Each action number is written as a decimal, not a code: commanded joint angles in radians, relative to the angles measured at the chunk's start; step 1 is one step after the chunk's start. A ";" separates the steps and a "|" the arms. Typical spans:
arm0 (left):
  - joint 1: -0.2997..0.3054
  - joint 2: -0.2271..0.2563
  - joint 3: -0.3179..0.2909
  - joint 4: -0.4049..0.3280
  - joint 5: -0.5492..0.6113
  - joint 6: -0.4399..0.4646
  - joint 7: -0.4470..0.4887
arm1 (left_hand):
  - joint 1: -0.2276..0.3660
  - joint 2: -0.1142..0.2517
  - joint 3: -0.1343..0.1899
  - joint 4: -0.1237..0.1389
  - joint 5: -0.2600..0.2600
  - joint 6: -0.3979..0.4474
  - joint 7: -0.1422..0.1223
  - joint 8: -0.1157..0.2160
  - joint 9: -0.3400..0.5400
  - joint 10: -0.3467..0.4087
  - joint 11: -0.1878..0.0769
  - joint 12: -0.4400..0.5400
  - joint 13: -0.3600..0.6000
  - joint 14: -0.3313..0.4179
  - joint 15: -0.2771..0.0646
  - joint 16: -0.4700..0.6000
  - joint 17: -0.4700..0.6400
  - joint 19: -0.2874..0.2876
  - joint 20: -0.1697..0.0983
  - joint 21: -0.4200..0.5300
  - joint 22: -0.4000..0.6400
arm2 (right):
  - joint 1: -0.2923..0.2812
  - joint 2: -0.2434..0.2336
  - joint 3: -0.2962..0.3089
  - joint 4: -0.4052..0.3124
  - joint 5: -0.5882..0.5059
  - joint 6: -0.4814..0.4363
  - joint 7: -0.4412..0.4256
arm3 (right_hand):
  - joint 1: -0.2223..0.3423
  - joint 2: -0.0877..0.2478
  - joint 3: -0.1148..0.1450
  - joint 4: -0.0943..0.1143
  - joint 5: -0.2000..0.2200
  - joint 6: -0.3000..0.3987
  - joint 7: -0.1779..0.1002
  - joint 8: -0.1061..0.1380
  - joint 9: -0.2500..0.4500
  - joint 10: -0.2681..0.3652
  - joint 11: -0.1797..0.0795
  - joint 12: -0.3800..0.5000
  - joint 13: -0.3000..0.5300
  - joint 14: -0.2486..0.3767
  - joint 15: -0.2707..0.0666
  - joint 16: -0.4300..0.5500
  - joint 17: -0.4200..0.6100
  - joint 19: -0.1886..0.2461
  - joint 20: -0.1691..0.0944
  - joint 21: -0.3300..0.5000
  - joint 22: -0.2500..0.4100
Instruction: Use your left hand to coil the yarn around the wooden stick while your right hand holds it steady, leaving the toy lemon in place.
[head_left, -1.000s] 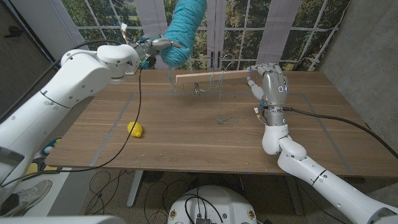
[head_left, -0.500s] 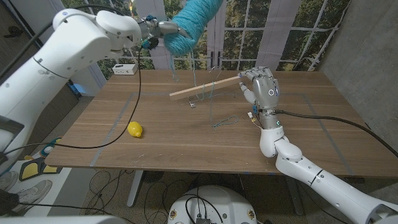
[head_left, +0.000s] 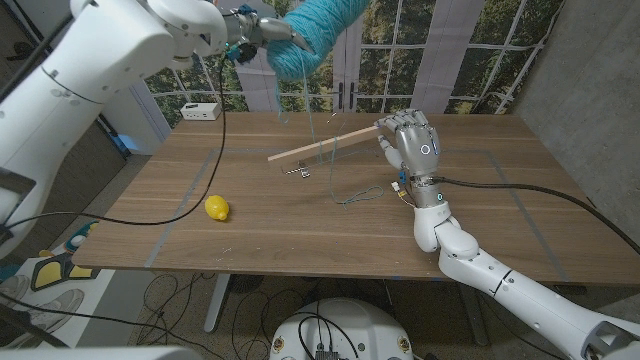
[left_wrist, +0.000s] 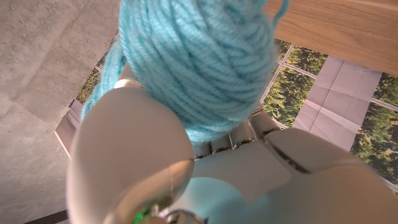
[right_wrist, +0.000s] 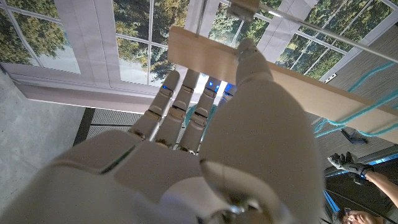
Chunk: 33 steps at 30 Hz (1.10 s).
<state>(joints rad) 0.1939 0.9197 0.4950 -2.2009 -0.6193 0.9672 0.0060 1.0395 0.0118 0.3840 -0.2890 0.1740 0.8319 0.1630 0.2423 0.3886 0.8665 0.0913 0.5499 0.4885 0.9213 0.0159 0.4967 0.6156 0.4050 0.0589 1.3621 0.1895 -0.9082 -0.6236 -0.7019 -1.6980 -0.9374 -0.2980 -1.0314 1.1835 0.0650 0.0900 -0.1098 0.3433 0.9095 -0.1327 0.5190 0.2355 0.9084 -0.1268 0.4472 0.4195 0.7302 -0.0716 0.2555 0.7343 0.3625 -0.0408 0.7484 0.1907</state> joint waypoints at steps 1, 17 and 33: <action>-0.039 -0.009 0.003 -0.017 0.019 -0.031 -0.059 | 0.133 0.132 0.138 0.130 0.004 0.155 -0.045 0.004 0.003 0.182 -0.168 0.002 0.156 0.151 -0.183 0.003 0.005 -0.002 0.006 0.007 0.000 | 0.020 0.014 -0.030 -0.015 -0.034 -0.109 0.098 | 0.065 0.071 -0.006 -0.003 0.003 0.122 -0.036 0.002 0.035 0.074 -0.025 0.005 -0.009 0.003 -0.156 0.003 -0.001 0.003 -0.043 0.008 0.000; -0.032 -0.012 0.005 -0.011 0.003 -0.141 -0.179 | 0.134 0.128 0.142 0.130 0.003 0.159 -0.044 0.000 0.003 0.189 -0.171 -0.006 0.151 0.160 -0.178 0.004 0.006 0.005 0.006 0.018 -0.001 | 0.051 0.072 -0.051 -0.022 -0.030 -0.263 0.232 | 0.066 0.072 -0.012 0.000 0.008 0.141 -0.020 -0.006 0.017 0.096 -0.006 -0.005 -0.027 0.011 -0.150 -0.007 -0.017 -0.004 -0.014 0.010 -0.002; 0.081 0.009 -0.029 -0.024 -0.028 -0.255 -0.218 | 0.134 0.126 0.147 0.130 0.003 0.159 -0.045 -0.005 0.001 0.191 -0.170 -0.010 0.157 0.164 -0.178 0.002 0.006 0.010 0.004 0.026 -0.002 | 0.084 0.170 -0.043 0.034 0.034 -0.386 0.172 | 0.078 0.055 -0.010 -0.012 0.035 0.162 0.021 -0.020 -0.010 0.140 0.036 -0.012 -0.058 0.074 -0.141 -0.013 -0.053 0.016 0.020 0.018 -0.007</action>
<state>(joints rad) 0.2057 0.9109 0.4846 -2.2148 -0.6310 0.7848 -0.1796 1.0494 0.0019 0.3870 -0.2920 0.1721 0.8443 0.1684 0.2309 0.3879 0.8720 0.0966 0.5411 0.5032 0.9268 0.0214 0.4947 0.6190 0.4075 0.0643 1.3834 0.1850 -0.8431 -0.5172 -0.7513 -1.6971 -0.9469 -0.5932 -0.8243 1.1905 0.0581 0.0771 -0.1173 0.3702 0.9220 -0.1450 0.5023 0.2285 0.9385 -0.1212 0.4326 0.3621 0.7898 -0.0875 0.2437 0.6822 0.3734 -0.0300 0.7593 0.1811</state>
